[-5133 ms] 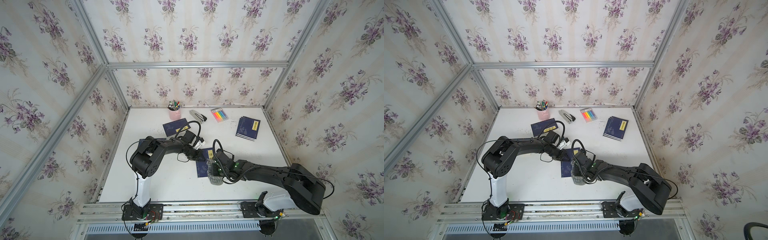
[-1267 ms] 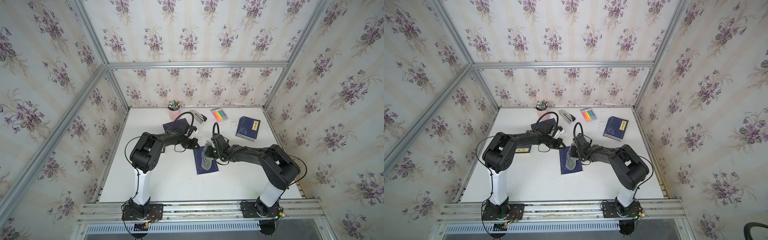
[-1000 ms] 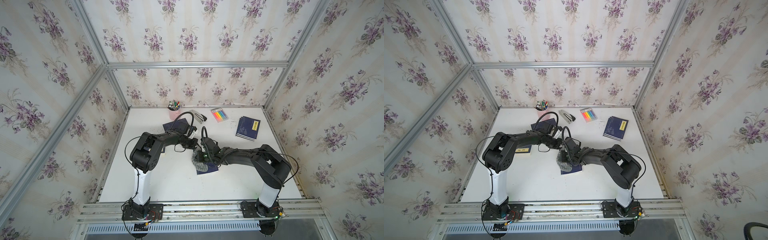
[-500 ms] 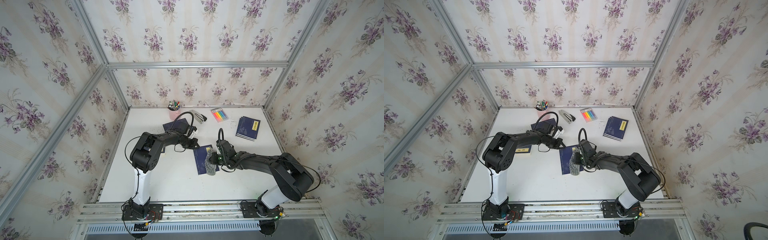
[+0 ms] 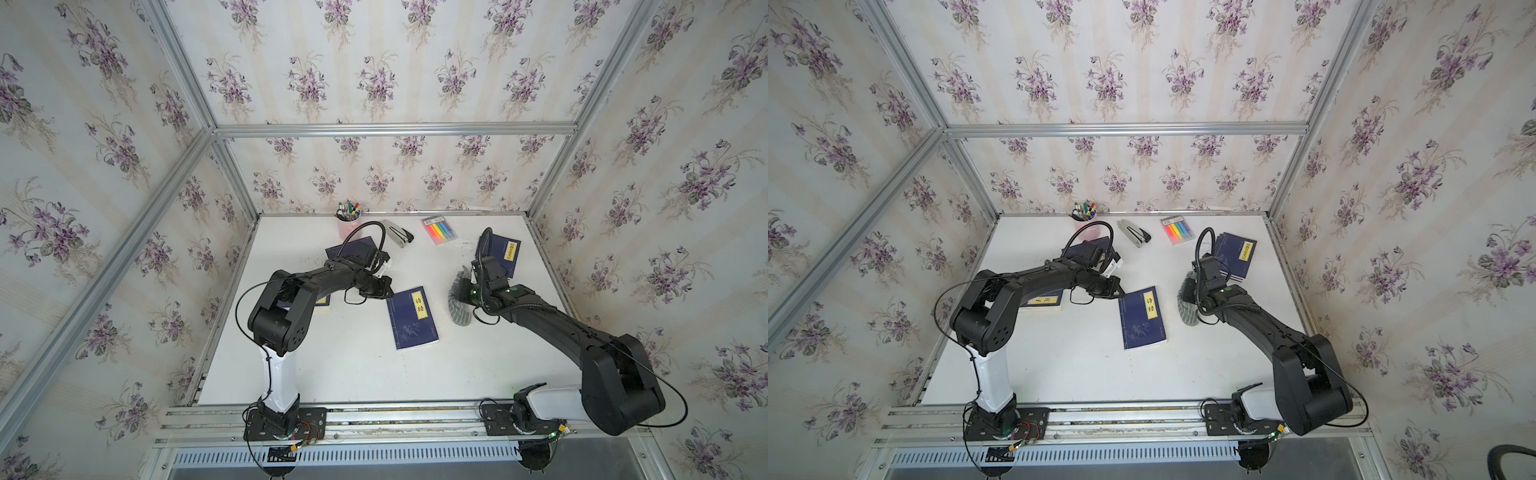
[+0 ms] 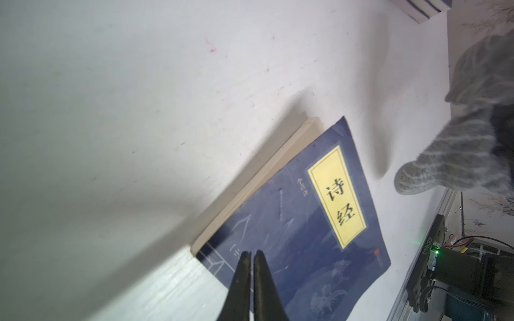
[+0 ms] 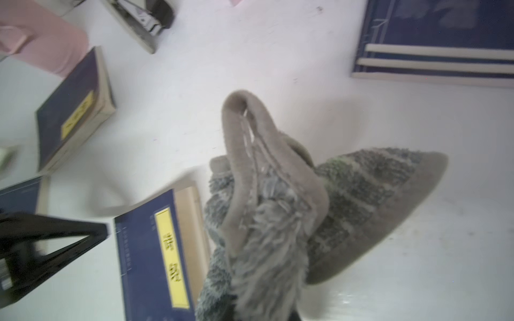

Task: Wipe the cover of the book
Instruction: Place the cleaning item at the center of the board, then pick up the book from the center of the board.

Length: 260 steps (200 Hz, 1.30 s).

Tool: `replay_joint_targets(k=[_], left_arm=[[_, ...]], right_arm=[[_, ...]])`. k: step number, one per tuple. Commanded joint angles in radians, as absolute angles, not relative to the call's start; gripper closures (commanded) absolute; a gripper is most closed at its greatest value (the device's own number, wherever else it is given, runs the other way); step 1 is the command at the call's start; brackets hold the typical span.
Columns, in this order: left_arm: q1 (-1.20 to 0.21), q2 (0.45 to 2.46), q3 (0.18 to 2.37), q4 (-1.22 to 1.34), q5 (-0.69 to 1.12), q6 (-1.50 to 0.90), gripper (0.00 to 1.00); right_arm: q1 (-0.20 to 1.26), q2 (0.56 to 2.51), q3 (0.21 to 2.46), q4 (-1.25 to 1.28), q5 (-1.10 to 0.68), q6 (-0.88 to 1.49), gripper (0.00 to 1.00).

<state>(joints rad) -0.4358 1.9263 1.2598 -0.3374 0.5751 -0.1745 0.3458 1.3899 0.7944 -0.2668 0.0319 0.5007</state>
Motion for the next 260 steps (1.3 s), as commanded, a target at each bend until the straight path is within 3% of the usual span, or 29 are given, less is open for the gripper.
replay_joint_targets(k=[1,15,26,39,43,65,96,116,183,260], left_arm=[[-0.442,1.87,1.264,-0.388,0.53,-0.166,0.82],[-0.445,1.832,1.251,-0.41,0.518,-0.164,0.74],[-0.446,1.797,1.22,-0.413,0.511,-0.169,0.57],[-0.449,1.753,1.177,-0.412,0.496,-0.181,0.46],[-0.449,1.739,1.164,-0.414,0.49,-0.185,0.41],[-0.451,1.684,1.109,-0.426,0.466,-0.205,0.32],[-0.479,1.655,1.039,-0.401,0.457,-0.259,0.31],[-0.506,1.66,1.005,-0.37,0.445,-0.301,0.31],[-0.579,1.681,0.946,-0.273,0.396,-0.438,0.34],[-0.606,1.769,0.926,-0.169,0.402,-0.523,0.35]], right_arm=[[0.328,1.433,0.801,-0.35,0.104,0.454,0.85],[0.327,1.462,0.813,-0.368,0.149,0.457,0.62],[0.327,1.469,0.825,-0.39,0.175,0.456,0.49],[0.327,1.445,0.838,-0.412,0.186,0.454,0.33],[0.327,1.43,0.841,-0.416,0.187,0.453,0.24],[0.328,1.36,0.873,-0.443,0.193,0.454,0.12],[0.379,1.334,0.903,-0.443,0.147,0.444,0.13],[0.442,1.36,0.892,-0.375,0.007,0.432,0.18],[0.574,1.529,0.798,-0.206,-0.154,0.452,0.5],[0.607,1.564,0.792,-0.215,-0.105,0.448,0.58]])
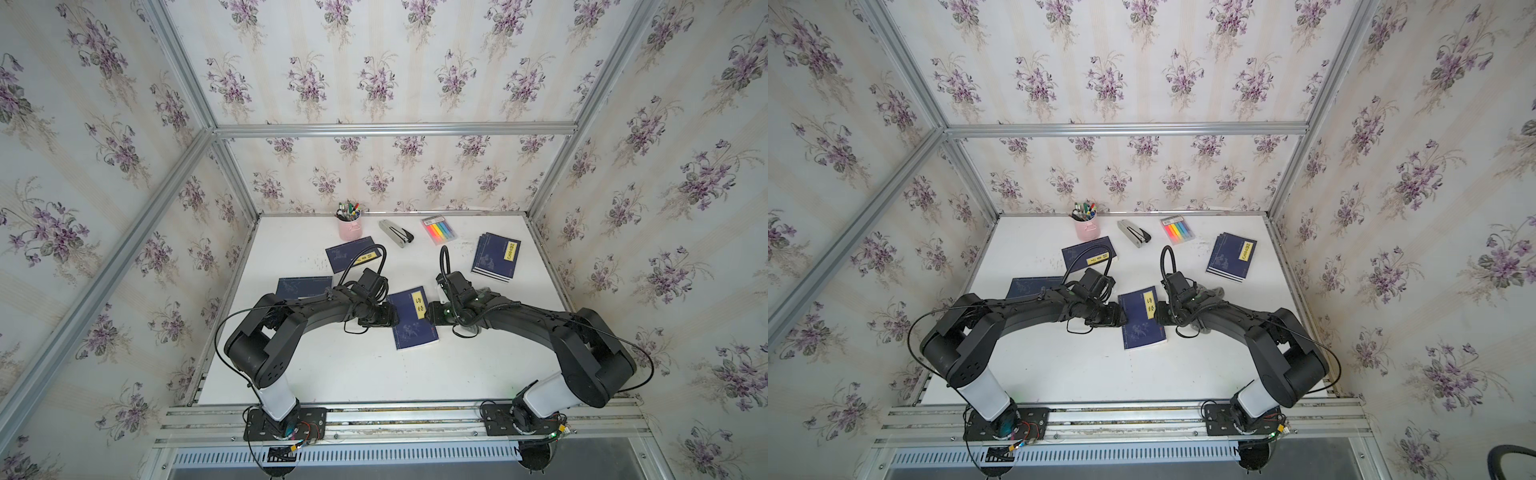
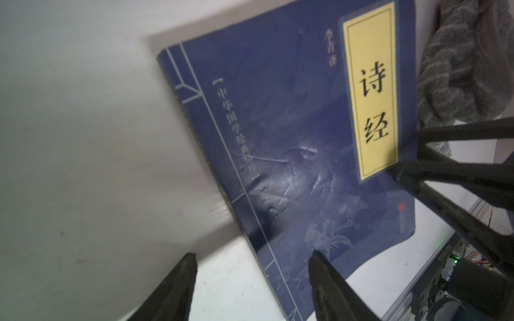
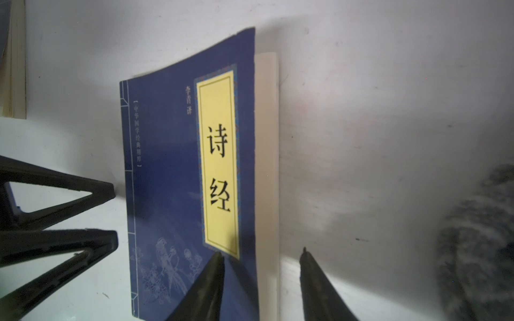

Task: Wipe the cover of the book
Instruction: Pick up the book from the center of the board.

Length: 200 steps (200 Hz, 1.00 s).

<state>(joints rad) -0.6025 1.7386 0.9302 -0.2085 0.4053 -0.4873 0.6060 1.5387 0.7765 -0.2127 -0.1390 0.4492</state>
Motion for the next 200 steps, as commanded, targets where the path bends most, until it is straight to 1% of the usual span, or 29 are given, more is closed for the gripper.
replay_joint_targets(k=[1,32,51,57,76,103,113,116,135,155,166,173,200], left_arm=[[-0.607,1.77,0.927,-0.168,0.402,-0.524,0.35],[-0.61,1.799,0.934,-0.135,0.421,-0.545,0.35],[-0.612,1.808,0.933,-0.113,0.438,-0.563,0.36],[-0.611,1.811,0.931,-0.103,0.446,-0.567,0.36],[-0.611,1.81,0.926,-0.06,0.476,-0.589,0.37],[-0.611,1.803,0.923,0.024,0.522,-0.628,0.44],[-0.611,1.801,0.926,0.053,0.544,-0.641,0.44],[-0.61,1.801,0.928,0.061,0.549,-0.646,0.48],[-0.611,1.799,0.931,0.104,0.573,-0.673,0.49],[-0.611,1.791,0.936,0.093,0.554,-0.673,0.59],[-0.611,1.784,0.939,0.067,0.533,-0.661,0.66],[-0.61,1.779,0.941,0.05,0.524,-0.65,0.69],[-0.608,1.752,0.964,-0.035,0.493,-0.59,0.86]], right_arm=[[0.607,1.566,0.792,-0.216,-0.105,0.447,0.58],[0.607,1.642,0.803,-0.216,-0.132,0.448,0.72],[0.609,1.662,0.79,-0.2,-0.147,0.46,0.74],[0.609,1.665,0.783,-0.193,-0.155,0.464,0.76],[0.609,1.673,0.756,-0.159,-0.196,0.479,0.77],[0.611,1.678,0.716,-0.106,-0.251,0.508,0.78],[0.611,1.678,0.706,-0.094,-0.257,0.515,0.78],[0.611,1.678,0.703,-0.092,-0.259,0.517,0.78],[0.612,1.678,0.689,-0.081,-0.264,0.523,0.78],[0.612,1.674,0.681,-0.081,-0.253,0.525,0.78],[0.612,1.667,0.678,-0.08,-0.239,0.53,0.77],[0.613,1.661,0.676,-0.079,-0.232,0.533,0.75],[0.611,1.636,0.678,-0.066,-0.217,0.535,0.49]])
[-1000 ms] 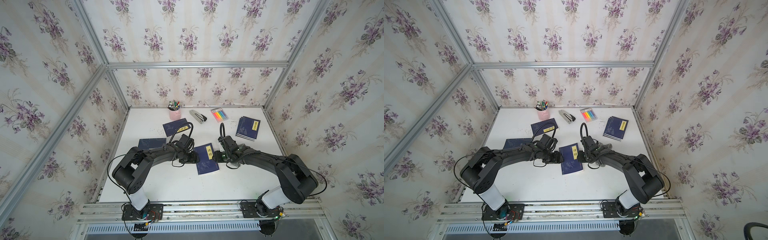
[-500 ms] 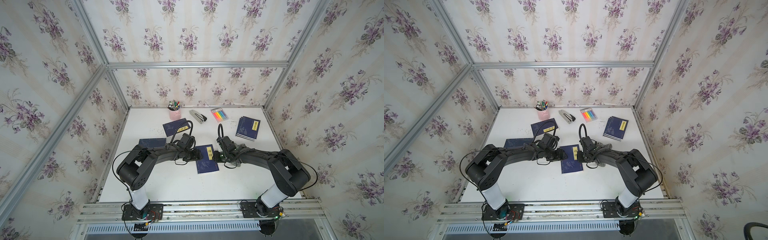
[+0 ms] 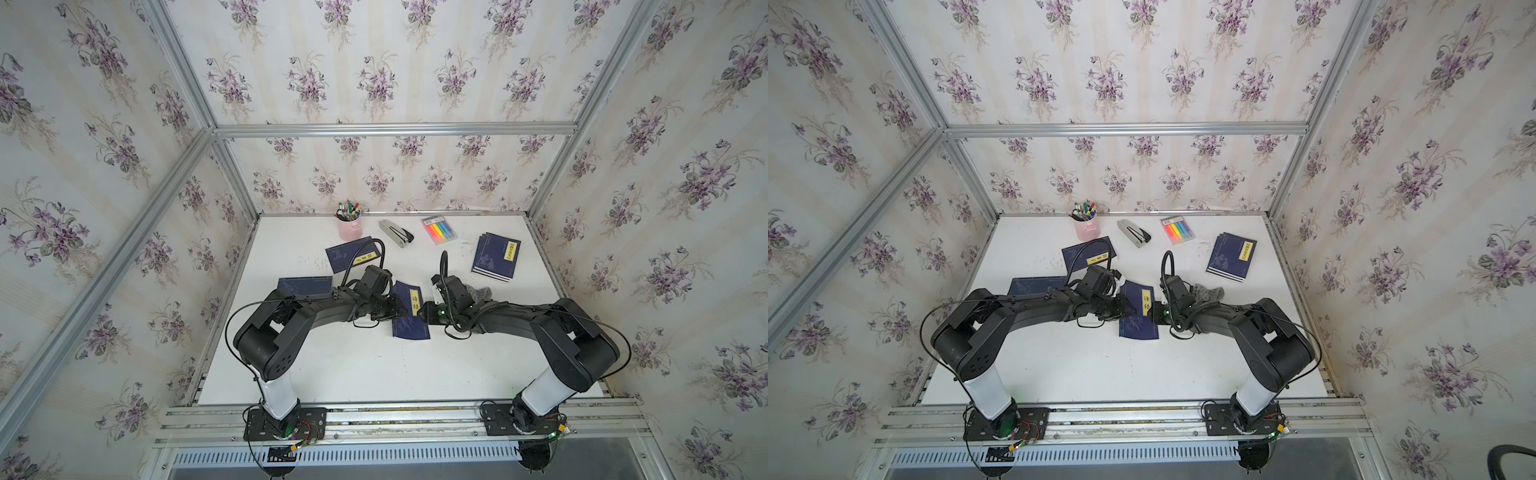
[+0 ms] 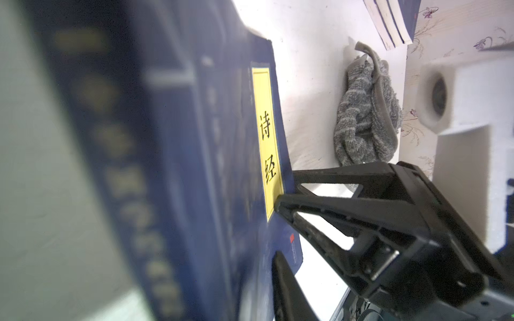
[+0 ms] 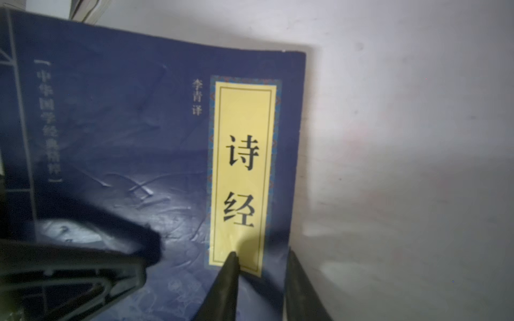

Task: Wipe the cover of the book
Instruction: Pick up the book from the center of the board.

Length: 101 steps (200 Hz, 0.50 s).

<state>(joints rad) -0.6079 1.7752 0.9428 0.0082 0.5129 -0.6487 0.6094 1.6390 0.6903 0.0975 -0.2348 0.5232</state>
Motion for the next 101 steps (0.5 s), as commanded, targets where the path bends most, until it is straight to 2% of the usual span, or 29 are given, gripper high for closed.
replay_joint_targets(k=[1,11,31,54,101], left_arm=[[-0.607,1.75,0.965,-0.037,0.492,-0.587,0.87],[-0.603,1.734,0.974,-0.058,0.502,-0.56,0.91],[-0.582,1.703,0.99,-0.08,0.554,-0.513,0.99],[-0.542,1.678,1.005,-0.083,0.645,-0.481,1.0],[-0.484,1.686,1.028,0.022,0.911,-0.472,1.0]], right_arm=[[0.611,1.634,0.678,-0.064,-0.218,0.534,0.48],[0.612,1.62,0.675,-0.051,-0.22,0.528,0.41],[0.611,1.569,0.667,-0.011,-0.244,0.509,0.31],[0.605,1.482,0.653,0.018,-0.265,0.5,0.21],[0.562,1.321,0.617,0.101,-0.38,0.492,0.18]])
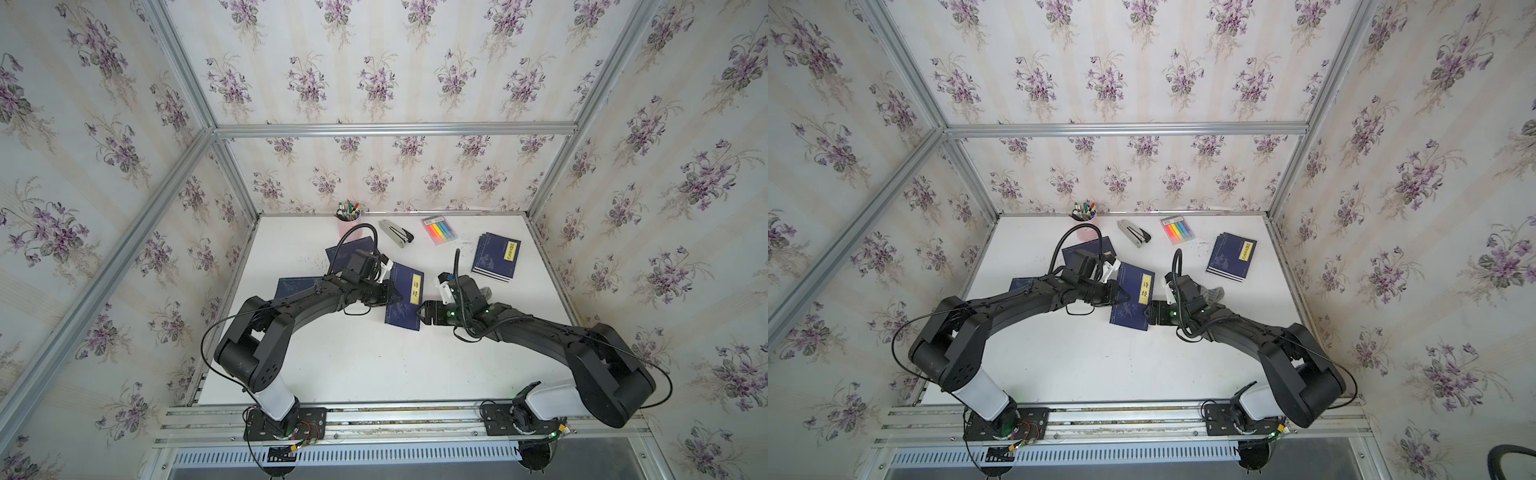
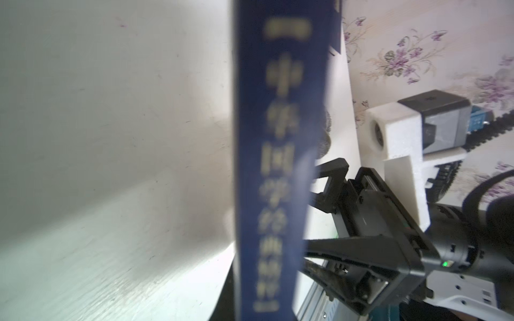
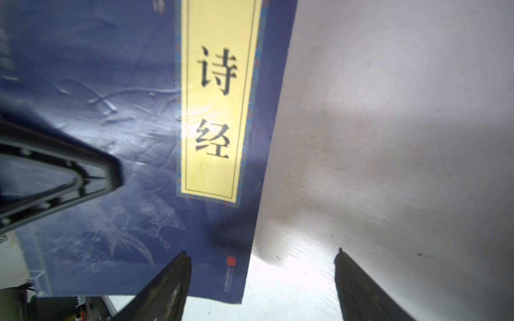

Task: Wipe the cover of the book
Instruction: Pick up the book from the center of the board.

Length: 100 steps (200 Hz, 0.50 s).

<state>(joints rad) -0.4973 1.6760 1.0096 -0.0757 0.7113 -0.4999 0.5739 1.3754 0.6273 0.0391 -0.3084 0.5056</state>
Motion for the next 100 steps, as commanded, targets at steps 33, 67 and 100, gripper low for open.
replay_joint_targets(k=[33,67,100], left_arm=[[-0.482,1.697,1.045,0.088,1.031,-0.485,1.0],[-0.483,1.663,1.034,0.15,1.115,-0.495,1.0],[-0.483,1.633,1.015,0.206,1.168,-0.508,1.0]], right_arm=[[0.553,1.265,0.624,0.136,-0.431,0.493,0.18],[0.552,1.242,0.624,0.145,-0.434,0.491,0.17],[0.503,1.209,0.606,0.17,-0.447,0.505,0.14]])
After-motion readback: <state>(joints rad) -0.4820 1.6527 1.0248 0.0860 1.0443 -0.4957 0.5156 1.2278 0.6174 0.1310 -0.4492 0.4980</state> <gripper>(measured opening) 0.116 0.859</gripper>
